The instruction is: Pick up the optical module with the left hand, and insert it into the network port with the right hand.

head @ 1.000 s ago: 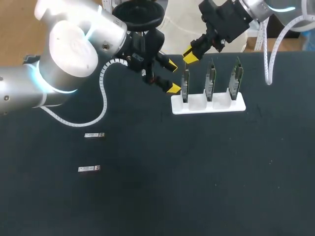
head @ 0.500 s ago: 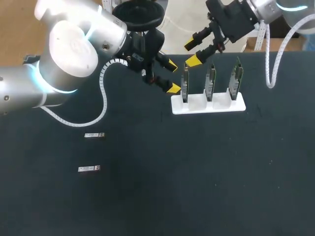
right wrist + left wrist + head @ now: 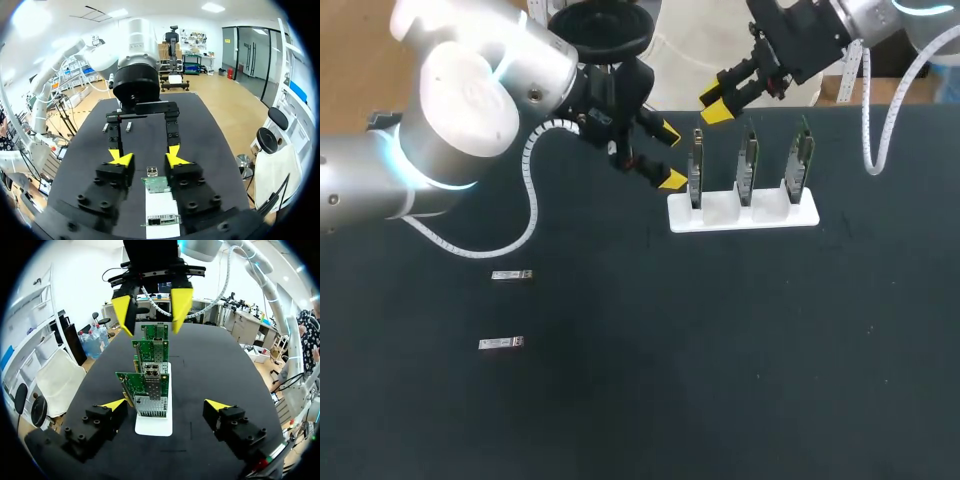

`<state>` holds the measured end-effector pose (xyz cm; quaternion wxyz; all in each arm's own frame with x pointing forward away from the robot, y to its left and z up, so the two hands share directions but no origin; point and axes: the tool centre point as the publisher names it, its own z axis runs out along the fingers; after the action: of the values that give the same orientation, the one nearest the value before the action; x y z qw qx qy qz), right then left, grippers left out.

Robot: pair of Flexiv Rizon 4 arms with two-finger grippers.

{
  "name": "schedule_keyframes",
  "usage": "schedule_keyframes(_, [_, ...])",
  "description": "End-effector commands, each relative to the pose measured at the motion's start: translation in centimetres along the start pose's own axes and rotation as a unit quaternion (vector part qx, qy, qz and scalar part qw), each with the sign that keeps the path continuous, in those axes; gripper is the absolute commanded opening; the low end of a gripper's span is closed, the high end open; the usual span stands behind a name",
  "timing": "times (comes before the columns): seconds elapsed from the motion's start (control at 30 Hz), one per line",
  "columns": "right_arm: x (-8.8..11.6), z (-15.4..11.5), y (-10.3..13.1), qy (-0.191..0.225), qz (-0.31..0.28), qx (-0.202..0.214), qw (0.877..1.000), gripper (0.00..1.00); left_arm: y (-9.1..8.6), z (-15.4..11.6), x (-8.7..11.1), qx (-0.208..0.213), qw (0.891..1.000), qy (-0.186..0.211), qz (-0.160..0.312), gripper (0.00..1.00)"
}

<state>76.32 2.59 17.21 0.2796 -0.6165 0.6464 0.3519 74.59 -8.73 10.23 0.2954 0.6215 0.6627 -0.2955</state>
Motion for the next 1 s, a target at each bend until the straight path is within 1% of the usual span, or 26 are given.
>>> schedule_keyframes(0.03, [0.0,0.5,-0.3,0.001,0.0,-0.003,1.0,0.0,0.1,0.0,-0.1,0.001,1.0,0.003,-0.001,1.0])
schedule_keyframes(1.0, [1.2,2.4,-1.0,0.008,0.018,-0.019,1.0,0.0,0.1,0.0,-0.1,0.001,1.0,0.003,-0.001,1.0])
